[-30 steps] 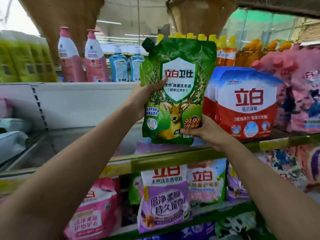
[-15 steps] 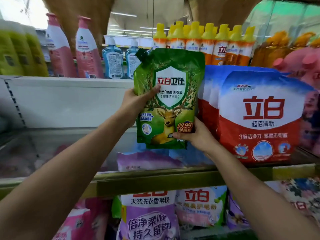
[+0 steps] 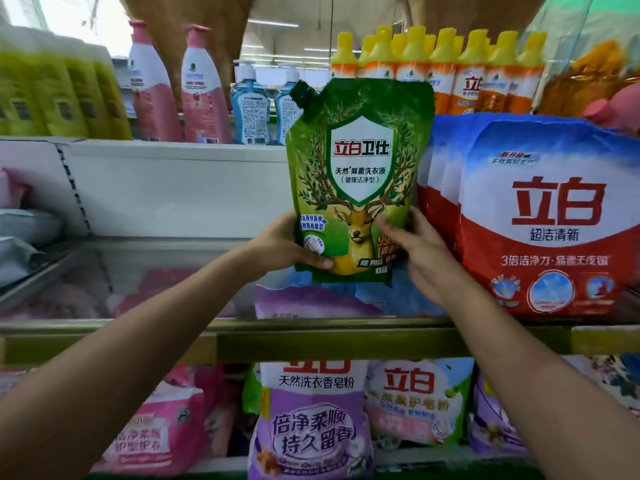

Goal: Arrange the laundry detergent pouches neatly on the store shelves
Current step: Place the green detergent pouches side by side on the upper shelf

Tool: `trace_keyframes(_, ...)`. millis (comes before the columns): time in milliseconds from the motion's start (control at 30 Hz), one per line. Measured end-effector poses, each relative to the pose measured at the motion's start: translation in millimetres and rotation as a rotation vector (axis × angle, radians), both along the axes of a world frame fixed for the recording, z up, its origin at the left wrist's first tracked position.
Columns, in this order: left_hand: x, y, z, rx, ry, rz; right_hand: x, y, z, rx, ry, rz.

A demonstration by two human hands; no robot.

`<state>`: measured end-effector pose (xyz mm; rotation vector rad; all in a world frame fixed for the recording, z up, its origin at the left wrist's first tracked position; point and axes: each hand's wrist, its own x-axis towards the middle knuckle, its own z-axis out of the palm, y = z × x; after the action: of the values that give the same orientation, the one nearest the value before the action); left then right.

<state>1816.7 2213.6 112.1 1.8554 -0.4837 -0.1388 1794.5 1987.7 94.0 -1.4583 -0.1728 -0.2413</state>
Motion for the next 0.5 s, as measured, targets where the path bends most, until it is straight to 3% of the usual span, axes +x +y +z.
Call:
trace_keyframes(133,7,7,1,0.003,-0.014,0.021,7,6,39,0.039,-0.091,-0.216)
trace_keyframes(300,2,6,-10,-0.057,0.058,-0.069,20,21,79,0.014,-0.184,-0.212)
trace_keyframes(500,6,10,-14,-0.096,-0.054,-0.024,26,26,85,0.156,-0.156,-0.258)
